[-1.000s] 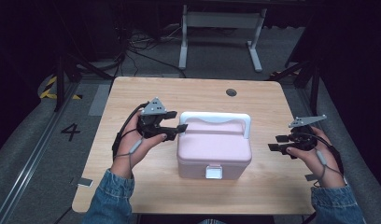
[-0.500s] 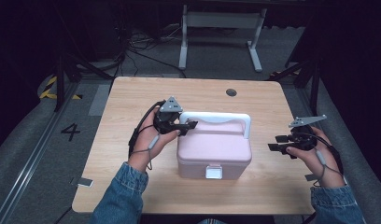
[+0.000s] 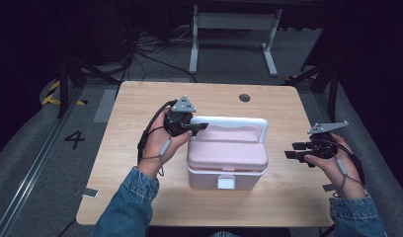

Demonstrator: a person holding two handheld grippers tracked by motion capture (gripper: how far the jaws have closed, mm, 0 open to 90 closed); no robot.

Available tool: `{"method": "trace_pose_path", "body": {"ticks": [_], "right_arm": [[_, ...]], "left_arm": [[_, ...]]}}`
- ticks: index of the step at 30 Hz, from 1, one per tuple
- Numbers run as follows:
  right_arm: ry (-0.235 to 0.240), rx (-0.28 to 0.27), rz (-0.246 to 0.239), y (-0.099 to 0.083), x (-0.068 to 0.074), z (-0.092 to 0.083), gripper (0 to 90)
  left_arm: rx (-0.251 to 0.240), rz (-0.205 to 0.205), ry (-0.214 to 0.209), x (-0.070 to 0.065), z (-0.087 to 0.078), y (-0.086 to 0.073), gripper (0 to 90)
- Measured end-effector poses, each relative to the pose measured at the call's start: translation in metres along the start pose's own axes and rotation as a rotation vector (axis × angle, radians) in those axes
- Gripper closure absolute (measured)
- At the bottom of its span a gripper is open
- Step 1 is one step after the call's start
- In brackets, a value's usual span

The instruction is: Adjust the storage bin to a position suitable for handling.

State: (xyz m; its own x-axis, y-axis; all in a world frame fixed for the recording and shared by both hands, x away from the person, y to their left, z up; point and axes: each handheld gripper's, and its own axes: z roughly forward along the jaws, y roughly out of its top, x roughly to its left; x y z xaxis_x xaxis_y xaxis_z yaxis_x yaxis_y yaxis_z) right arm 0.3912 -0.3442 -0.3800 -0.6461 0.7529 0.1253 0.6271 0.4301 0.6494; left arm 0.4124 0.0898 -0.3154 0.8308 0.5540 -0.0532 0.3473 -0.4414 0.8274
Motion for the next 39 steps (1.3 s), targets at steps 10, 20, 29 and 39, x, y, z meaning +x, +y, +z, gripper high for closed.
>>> {"method": "trace_pose_path", "body": {"ticks": [10, 20, 29, 39], "right_arm": [[-0.007, -0.044, 0.008, 0.0, -0.003, -0.01, 48.8], [0.059, -0.147, -0.014, 0.006, 0.007, -0.026, 59.6], [0.168, -0.255, -0.083, 0.019, 0.038, -0.04, 77.4], [0.319, -0.262, -0.189, 0.035, 0.073, -0.02, 89.7]], "left_arm": [[0.001, -0.019, -0.008, 0.012, -0.003, 0.016, 79.7], [-0.001, -0.04, 0.011, 0.024, 0.001, 0.027, 77.5], [-0.003, -0.048, 0.003, 0.025, 0.001, 0.027, 77.4], [0.001, -0.065, -0.007, 0.026, 0.002, 0.027, 77.4]]}}
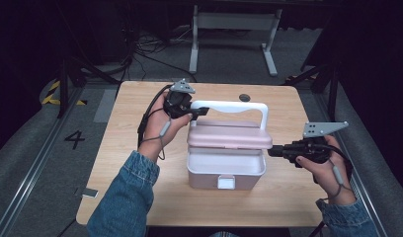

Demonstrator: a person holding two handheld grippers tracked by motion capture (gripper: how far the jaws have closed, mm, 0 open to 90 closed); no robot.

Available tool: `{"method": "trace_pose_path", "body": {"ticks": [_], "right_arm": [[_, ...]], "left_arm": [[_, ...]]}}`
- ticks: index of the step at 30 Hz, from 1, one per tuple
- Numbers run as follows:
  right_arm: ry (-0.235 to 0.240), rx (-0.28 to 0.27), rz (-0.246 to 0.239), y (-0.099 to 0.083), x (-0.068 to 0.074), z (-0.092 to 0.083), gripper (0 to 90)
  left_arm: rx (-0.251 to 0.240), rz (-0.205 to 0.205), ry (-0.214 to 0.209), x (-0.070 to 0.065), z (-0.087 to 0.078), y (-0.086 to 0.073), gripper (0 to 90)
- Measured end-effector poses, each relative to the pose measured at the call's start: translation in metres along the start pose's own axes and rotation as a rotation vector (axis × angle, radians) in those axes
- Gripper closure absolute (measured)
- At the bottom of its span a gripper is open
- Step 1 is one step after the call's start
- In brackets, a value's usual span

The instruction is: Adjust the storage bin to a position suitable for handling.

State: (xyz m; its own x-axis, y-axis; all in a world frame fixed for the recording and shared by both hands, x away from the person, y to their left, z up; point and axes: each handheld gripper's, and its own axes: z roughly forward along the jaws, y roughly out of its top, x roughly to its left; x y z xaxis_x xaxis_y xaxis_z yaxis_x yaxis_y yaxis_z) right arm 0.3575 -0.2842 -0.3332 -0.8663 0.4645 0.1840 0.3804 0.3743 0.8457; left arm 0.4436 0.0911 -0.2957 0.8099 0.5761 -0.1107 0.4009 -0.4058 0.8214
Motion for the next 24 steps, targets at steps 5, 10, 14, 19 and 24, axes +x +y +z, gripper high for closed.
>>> {"method": "trace_pose_path", "body": {"ticks": [5, 10, 14, 19, 24], "right_arm": [[0.006, -0.017, 0.001, 0.001, 0.001, 0.005, 90.0], [0.003, -0.025, -0.004, 0.002, 0.002, 0.007, 90.0], [0.001, -0.029, -0.001, 0.002, 0.002, 0.008, 90.0], [0.001, -0.042, -0.001, 0.003, 0.002, 0.008, 90.0], [0.0, -0.053, 0.001, 0.005, 0.002, 0.01, 90.0]], "left_arm": [[0.003, -0.004, -0.004, 0.0, 0.001, -0.001, 76.8], [-0.015, -0.008, 0.007, -0.001, -0.002, -0.003, 65.9], [-0.028, -0.005, 0.001, -0.002, -0.005, -0.006, 55.4], [-0.045, 0.022, 0.034, -0.003, -0.018, -0.012, 44.5], [-0.044, 0.039, 0.065, -0.003, -0.033, -0.02, 44.5]]}}
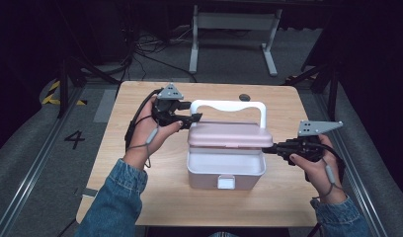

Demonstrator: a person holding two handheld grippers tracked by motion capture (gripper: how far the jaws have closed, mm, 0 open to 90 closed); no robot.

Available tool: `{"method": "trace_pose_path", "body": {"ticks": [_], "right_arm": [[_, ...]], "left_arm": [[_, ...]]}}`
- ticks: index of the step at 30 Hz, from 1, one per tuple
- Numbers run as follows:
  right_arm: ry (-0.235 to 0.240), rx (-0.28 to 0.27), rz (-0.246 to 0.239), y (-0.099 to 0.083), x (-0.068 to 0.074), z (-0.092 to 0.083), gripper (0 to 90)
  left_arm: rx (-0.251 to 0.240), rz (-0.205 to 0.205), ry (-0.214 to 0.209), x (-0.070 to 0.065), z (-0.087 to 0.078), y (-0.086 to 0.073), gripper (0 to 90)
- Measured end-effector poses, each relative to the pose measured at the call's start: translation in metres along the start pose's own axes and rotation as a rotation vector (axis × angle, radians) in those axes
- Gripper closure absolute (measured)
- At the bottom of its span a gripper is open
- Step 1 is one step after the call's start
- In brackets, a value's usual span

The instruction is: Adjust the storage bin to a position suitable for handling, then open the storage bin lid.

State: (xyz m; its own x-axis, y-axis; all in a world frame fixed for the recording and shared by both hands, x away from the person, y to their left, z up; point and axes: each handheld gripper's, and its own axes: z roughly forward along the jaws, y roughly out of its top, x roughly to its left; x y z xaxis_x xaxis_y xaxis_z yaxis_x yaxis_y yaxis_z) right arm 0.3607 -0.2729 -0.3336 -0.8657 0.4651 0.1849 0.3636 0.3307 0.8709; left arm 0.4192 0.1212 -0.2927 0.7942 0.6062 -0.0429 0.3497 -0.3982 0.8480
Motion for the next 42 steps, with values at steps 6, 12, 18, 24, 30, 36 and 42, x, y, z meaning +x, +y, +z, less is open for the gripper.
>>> {"method": "trace_pose_path", "body": {"ticks": [6, 12, 18, 24, 30, 36, 42], "right_arm": [[-0.013, -0.025, 0.006, 0.003, 0.001, -0.001, 90.0], [-0.017, -0.038, 0.013, 0.005, 0.002, -0.001, 90.0], [-0.013, -0.038, 0.011, 0.005, 0.004, 0.0, 90.0], [-0.011, -0.051, 0.014, 0.007, 0.004, 0.0, 90.0], [-0.011, -0.058, 0.018, 0.008, 0.002, 0.0, 90.0], [0.007, -0.06, 0.026, 0.007, 0.003, 0.002, 90.0], [0.024, -0.062, 0.038, 0.006, 0.002, 0.001, 89.6]], "left_arm": [[-0.002, 0.005, 0.027, 0.006, -0.022, -0.017, 44.5], [0.012, 0.038, 0.008, -0.005, -0.032, -0.033, 44.5], [0.05, 0.101, 0.037, -0.02, -0.031, -0.042, 44.5], [0.042, 0.062, -0.004, -0.017, -0.03, -0.057, 43.0], [-0.014, 0.064, -0.037, -0.025, -0.022, -0.063, 38.8], [-0.036, 0.094, -0.028, -0.036, -0.007, -0.06, 38.1], [-0.103, 0.118, 0.006, -0.042, -0.004, -0.055, 37.8]]}}
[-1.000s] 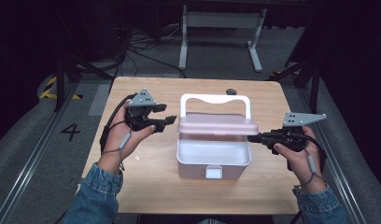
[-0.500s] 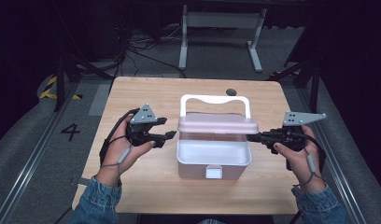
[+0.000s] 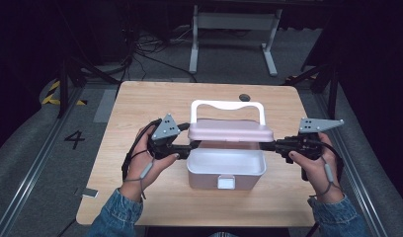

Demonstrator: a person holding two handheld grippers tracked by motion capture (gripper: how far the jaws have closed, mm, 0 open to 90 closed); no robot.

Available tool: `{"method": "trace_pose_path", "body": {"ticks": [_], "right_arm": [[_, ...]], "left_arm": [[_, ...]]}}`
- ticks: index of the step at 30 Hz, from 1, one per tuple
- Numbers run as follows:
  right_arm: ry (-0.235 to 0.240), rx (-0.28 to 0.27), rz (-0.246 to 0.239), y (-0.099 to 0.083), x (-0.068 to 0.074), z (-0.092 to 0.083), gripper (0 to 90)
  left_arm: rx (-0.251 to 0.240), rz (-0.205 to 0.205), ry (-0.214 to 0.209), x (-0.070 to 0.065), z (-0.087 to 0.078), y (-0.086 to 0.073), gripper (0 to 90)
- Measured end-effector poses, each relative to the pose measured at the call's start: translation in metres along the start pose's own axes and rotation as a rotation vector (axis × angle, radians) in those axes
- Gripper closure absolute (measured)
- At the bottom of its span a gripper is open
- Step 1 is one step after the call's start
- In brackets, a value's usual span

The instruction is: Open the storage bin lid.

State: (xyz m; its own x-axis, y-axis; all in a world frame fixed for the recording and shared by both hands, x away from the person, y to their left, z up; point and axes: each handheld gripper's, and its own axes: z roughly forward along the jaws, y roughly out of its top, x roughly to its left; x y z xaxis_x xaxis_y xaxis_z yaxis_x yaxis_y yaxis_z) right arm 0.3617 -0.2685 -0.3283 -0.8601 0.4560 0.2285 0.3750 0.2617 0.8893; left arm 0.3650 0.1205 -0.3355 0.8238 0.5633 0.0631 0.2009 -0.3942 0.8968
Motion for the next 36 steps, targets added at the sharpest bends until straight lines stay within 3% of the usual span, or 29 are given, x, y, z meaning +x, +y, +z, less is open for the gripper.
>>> {"method": "trace_pose_path", "body": {"ticks": [6, 10, 11, 18, 25, 36], "right_arm": [[0.006, -0.001, 0.006, 0.0, 0.0, 0.0, 89.0], [0.008, -0.002, 0.008, 0.0, 0.0, 0.0, 88.7], [0.008, -0.002, 0.007, 0.0, 0.0, 0.0, 88.7], [0.001, 0.0, 0.013, -0.002, -0.002, -0.003, 86.8], [-0.031, 0.002, 0.016, -0.004, -0.006, -0.013, 83.3], [-0.079, 0.006, 0.027, -0.01, -0.01, -0.028, 79.0]], "left_arm": [[-0.045, 0.003, 0.031, 0.001, -0.002, 0.005, 39.0], [-0.088, 0.028, 0.039, 0.0, -0.005, 0.009, 44.0], [-0.076, 0.048, 0.043, -0.001, -0.005, 0.011, 46.2], [-0.077, 0.077, 0.037, -0.001, -0.004, 0.016, 48.2], [-0.058, 0.063, 0.026, 0.003, -0.003, 0.024, 50.6], [-0.073, 0.05, -0.005, 0.013, 0.001, 0.035, 53.9]]}}
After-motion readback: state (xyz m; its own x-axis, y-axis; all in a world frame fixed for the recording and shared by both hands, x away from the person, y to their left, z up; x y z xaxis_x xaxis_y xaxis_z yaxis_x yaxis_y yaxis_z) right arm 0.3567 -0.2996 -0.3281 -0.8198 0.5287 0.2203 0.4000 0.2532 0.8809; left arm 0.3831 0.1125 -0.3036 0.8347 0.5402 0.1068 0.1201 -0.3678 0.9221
